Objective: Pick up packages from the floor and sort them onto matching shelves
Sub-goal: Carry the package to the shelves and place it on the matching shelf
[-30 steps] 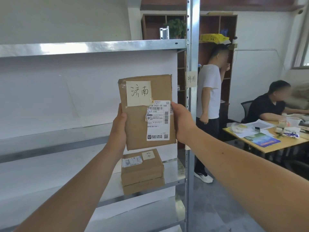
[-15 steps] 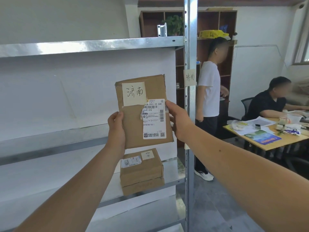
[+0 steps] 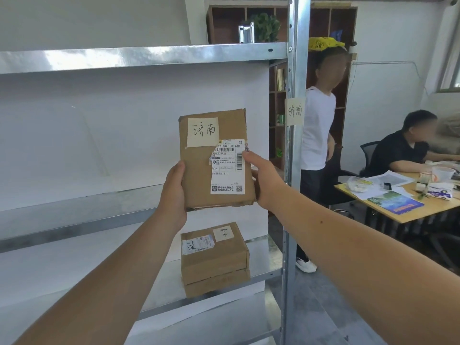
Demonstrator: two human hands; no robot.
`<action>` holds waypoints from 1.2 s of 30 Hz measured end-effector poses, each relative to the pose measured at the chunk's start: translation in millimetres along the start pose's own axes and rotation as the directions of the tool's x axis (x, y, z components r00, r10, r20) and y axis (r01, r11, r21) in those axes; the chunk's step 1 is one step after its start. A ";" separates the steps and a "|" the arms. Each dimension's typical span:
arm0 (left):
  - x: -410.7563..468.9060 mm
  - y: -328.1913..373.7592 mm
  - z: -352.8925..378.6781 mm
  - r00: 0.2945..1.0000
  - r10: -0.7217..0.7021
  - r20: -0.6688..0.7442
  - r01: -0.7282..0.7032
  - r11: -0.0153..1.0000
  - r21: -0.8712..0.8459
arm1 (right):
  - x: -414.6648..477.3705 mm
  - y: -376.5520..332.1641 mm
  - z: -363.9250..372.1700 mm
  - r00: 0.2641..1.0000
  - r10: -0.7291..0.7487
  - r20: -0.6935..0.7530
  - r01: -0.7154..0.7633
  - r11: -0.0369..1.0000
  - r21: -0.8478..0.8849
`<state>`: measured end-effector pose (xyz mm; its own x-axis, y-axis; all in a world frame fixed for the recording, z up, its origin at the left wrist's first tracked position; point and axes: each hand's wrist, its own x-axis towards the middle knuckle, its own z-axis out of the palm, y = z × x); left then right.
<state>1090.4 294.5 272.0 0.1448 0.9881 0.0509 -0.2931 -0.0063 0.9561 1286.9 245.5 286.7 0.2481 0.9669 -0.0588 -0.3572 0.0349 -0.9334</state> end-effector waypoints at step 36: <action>49.8 -19.4 14.1 0.938 0.172 -0.302 -0.156 0.985 0.076 | 5.6 28.0 70.4 0.912 0.252 -0.325 -0.318 0.933 -0.170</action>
<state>1116.6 341.7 260.1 -0.1996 0.9718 0.1253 -0.2397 -0.1724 0.9554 1215.0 269.6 285.2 0.4290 0.8081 -0.4037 -0.2594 -0.3178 -0.9120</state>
